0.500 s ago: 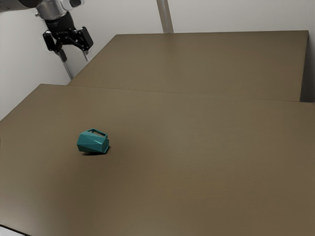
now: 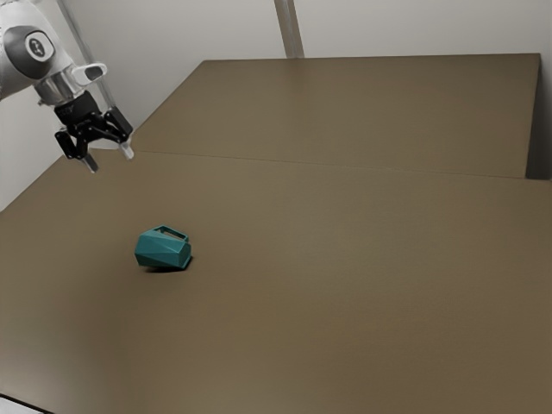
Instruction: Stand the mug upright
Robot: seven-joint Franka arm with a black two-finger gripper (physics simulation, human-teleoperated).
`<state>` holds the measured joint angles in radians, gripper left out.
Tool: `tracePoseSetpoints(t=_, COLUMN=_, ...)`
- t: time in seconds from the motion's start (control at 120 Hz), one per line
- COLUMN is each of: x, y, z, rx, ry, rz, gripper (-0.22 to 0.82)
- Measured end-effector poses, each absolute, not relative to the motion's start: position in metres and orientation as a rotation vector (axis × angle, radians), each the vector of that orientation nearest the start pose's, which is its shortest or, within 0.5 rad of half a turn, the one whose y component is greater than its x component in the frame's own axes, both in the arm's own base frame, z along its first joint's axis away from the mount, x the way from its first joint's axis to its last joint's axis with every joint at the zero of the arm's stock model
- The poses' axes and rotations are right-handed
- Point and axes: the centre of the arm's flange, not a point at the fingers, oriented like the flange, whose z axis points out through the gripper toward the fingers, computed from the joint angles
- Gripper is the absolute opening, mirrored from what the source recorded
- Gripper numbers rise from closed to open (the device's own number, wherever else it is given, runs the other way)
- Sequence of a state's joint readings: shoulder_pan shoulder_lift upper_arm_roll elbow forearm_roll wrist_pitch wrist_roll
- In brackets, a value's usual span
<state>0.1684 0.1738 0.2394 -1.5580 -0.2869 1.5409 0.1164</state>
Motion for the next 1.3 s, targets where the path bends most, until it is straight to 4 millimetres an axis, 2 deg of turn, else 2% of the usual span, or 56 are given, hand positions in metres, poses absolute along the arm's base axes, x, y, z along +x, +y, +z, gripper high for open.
tracePoseSetpoints(t=0.125, x=0.577, y=0.23, z=0.466, rx=-3.523, ry=-0.637, rz=0.205, gripper=0.6)
tracePoseSetpoints(t=0.225, x=0.568, y=0.255, z=0.421, rx=-3.615, ry=-0.734, rz=0.213, gripper=0.6)
tracePoseSetpoints(t=0.333, x=0.543, y=0.281, z=0.389, rx=-3.684, ry=-0.742, rz=0.235, gripper=0.6)
tracePoseSetpoints(t=0.425, x=0.531, y=0.291, z=0.373, rx=-3.737, ry=-0.632, rz=0.237, gripper=0.6)
tracePoseSetpoints(t=0.55, x=0.532, y=0.296, z=0.35, rx=-3.799, ry=-0.449, rz=0.219, gripper=0.6)
tracePoseSetpoints(t=0.658, x=0.54, y=0.3, z=0.323, rx=-3.861, ry=-0.349, rz=0.165, gripper=0.6)
tracePoseSetpoints(t=0.808, x=0.551, y=0.296, z=0.312, rx=-3.948, ry=-0.25, rz=0.0, gripper=0.6)
tracePoseSetpoints(t=0.892, x=0.546, y=0.291, z=0.303, rx=-3.997, ry=-0.247, rz=-0.053, gripper=0.6)
tracePoseSetpoints(t=0.983, x=0.539, y=0.287, z=0.293, rx=-4.039, ry=-0.254, rz=-0.078, gripper=0.6)
tracePoseSetpoints(t=1.242, x=0.536, y=0.275, z=0.282, rx=-4.107, ry=-0.202, rz=-0.138, gripper=0.6)
tracePoseSetpoints(t=1.3, x=0.537, y=0.272, z=0.282, rx=-4.113, ry=-0.182, rz=-0.148, gripper=0.58)
